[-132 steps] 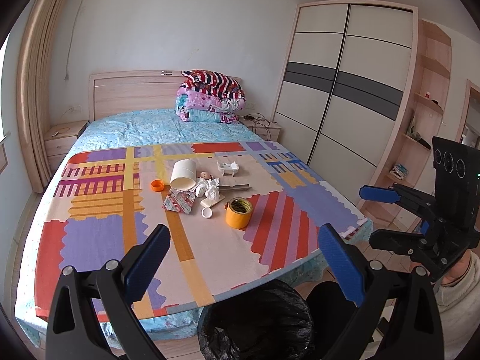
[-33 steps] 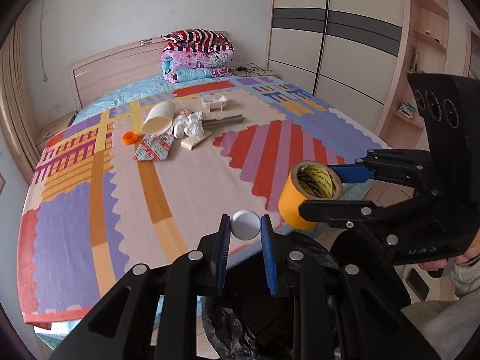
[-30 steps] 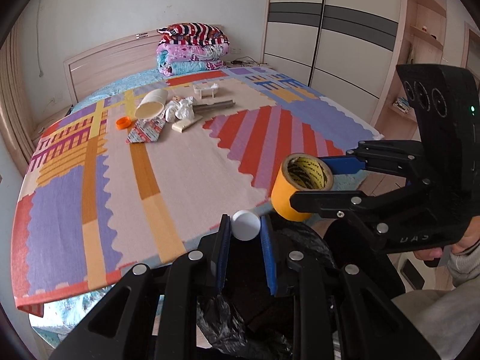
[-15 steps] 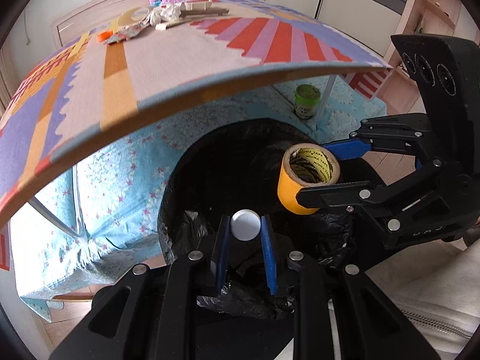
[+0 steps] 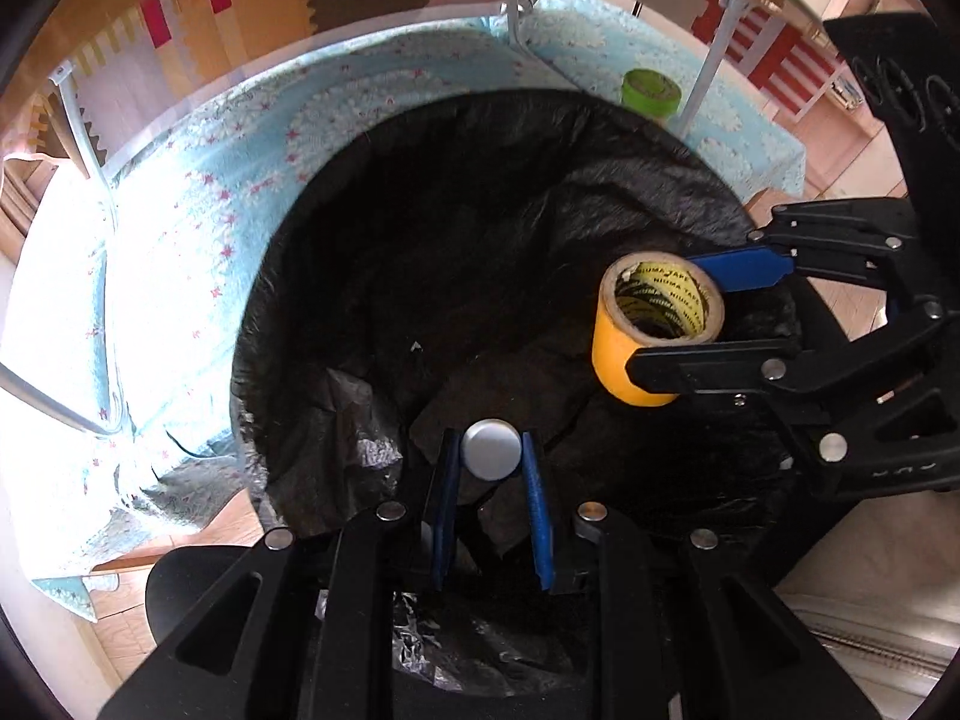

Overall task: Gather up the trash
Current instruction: 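Lower both held items into the black bin and open both tools, then move both tools back over the bed toward the blister pack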

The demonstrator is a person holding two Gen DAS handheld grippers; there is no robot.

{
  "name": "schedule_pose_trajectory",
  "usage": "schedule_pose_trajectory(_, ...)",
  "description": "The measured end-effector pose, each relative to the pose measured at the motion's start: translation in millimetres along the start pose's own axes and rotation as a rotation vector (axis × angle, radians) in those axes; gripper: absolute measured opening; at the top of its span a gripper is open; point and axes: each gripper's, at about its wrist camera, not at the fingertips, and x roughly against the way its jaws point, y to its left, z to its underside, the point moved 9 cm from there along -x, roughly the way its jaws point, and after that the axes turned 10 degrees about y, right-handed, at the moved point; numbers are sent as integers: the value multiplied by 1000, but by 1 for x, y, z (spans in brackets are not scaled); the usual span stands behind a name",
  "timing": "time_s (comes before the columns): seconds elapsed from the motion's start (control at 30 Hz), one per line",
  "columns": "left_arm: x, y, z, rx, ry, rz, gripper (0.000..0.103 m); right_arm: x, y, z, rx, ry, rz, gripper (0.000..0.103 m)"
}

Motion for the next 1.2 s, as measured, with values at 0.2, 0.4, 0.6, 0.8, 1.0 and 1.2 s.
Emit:
schedule_pose_trajectory(0.2,-6,-3,-5,-5,15,-6,20,-11,-4,0,0,33,44,49)
schedule_pose_trajectory(0.4,-13,0,-6,11,26,-21,20,-14,-8,1,-5,49,53,50)
schedule_pose_trajectory(0.6,-9,-1,-7,25,21,-7,28,-11,-7,-1,-9,46,28,55)
schedule_pose_trajectory(0.8,13,0,-8,23,-30,-9,28,2,0,-4,-2,17,31,55)
schedule_pose_trajectory(1.0,47,-6,-11,-20,-113,-38,50,24,6,-10,15,-31,39,55)
schedule_pose_trajectory(1.2,89,-6,-14,-33,-214,-17,50,56,12,-19,21,-94,4,55)
